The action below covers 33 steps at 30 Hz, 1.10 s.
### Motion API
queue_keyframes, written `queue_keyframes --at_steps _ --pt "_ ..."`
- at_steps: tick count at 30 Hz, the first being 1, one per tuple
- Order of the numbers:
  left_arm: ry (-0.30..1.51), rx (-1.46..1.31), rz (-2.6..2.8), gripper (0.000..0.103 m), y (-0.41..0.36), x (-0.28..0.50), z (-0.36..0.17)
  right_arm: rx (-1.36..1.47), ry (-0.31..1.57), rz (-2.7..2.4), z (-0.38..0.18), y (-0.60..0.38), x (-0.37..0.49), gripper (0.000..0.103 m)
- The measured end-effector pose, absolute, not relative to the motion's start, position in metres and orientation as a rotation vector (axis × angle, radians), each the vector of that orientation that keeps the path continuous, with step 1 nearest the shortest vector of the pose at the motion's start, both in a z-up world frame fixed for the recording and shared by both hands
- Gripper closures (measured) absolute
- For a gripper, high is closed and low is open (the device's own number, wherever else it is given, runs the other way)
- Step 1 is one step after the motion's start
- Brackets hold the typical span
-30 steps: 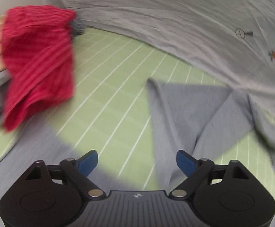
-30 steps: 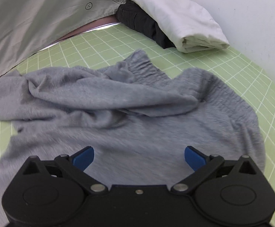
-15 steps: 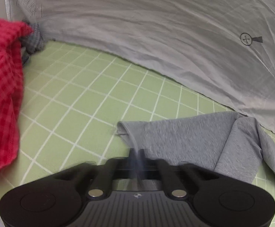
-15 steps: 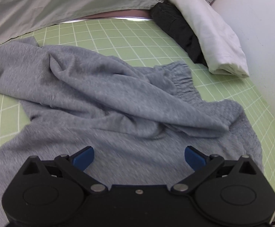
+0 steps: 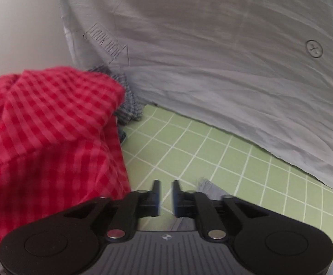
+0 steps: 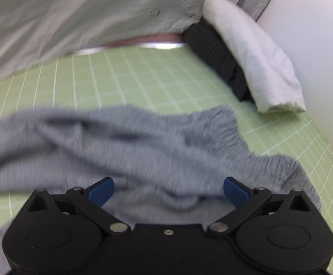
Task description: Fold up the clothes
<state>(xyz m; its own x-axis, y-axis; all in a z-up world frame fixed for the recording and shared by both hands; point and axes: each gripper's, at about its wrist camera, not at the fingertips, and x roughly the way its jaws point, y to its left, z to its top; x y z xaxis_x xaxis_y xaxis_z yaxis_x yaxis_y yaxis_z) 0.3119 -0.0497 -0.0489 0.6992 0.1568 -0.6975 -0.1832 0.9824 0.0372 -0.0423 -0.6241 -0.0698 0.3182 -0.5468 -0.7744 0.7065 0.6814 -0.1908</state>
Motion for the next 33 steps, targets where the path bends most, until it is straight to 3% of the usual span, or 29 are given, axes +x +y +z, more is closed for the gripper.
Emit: queue_keyframes --at_steps 2,12,14,18,33 --pt "0.784 -0.037 0.173 0.054 -0.054 0.305 -0.051 0.219 0.878 -0.843 -0.060 -0.634 -0.044 0.000" --pt "0.924 -0.104 0.213 0.033 -0.065 0.271 -0.077 0.232 0.866 -0.929 -0.069 -0.697 -0.020 0.000" --pt "0.948 -0.141 0.223 0.033 -0.063 0.266 -0.079 0.270 0.879 -0.931 -0.076 -0.707 -0.018 0.001" --pt "0.968 -0.139 0.241 0.032 -0.064 0.262 -0.080 0.351 0.892 -0.933 -0.086 -0.722 -0.015 0.013" --pt "0.985 -0.201 0.316 0.022 -0.072 0.256 -0.082 0.266 0.795 -0.671 -0.069 -0.645 0.029 0.016"
